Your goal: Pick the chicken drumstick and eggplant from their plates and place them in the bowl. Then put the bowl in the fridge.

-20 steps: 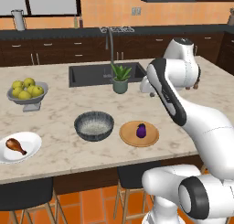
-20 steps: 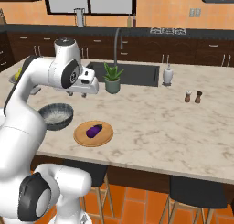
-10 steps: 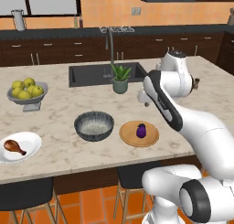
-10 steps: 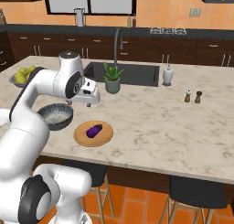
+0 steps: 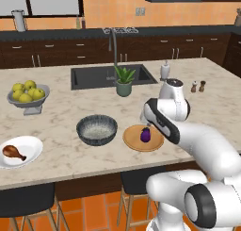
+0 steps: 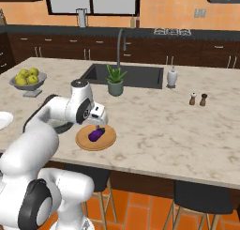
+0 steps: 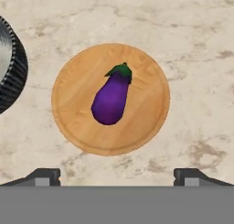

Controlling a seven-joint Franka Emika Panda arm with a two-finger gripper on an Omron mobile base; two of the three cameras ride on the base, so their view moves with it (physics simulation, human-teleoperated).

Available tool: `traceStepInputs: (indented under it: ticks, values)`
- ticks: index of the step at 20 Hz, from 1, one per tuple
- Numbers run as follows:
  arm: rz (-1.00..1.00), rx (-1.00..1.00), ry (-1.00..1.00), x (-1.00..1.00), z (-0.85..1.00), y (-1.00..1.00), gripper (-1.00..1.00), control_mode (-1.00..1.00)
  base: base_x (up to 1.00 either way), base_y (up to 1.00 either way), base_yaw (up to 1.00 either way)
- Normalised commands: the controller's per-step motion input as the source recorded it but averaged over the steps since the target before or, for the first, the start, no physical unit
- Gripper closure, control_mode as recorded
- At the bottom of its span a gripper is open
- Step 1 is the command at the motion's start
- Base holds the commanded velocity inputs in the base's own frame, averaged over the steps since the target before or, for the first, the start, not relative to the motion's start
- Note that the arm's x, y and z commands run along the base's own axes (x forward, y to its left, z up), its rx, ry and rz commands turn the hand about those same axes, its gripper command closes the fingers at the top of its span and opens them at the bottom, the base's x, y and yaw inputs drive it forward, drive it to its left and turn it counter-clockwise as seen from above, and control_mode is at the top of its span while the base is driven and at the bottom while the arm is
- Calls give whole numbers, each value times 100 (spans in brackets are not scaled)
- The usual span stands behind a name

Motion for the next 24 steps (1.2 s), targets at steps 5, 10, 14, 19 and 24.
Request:
traceStepInputs:
  ticks: [5,10,14,19,24]
  values:
    - [-5,1,7,14,-51,0,-100,-100,0,0,0]
    - [-4,0,6,36,-38,1,-100,-100,0,0,0]
    - [-12,0,5,52,-38,7,-100,-100,0,0,0]
    - [-12,0,5,53,-33,8,-100,-100,0,0,0]
    - [-1,0,2,15,-43,0,-100,-100,0,0,0]
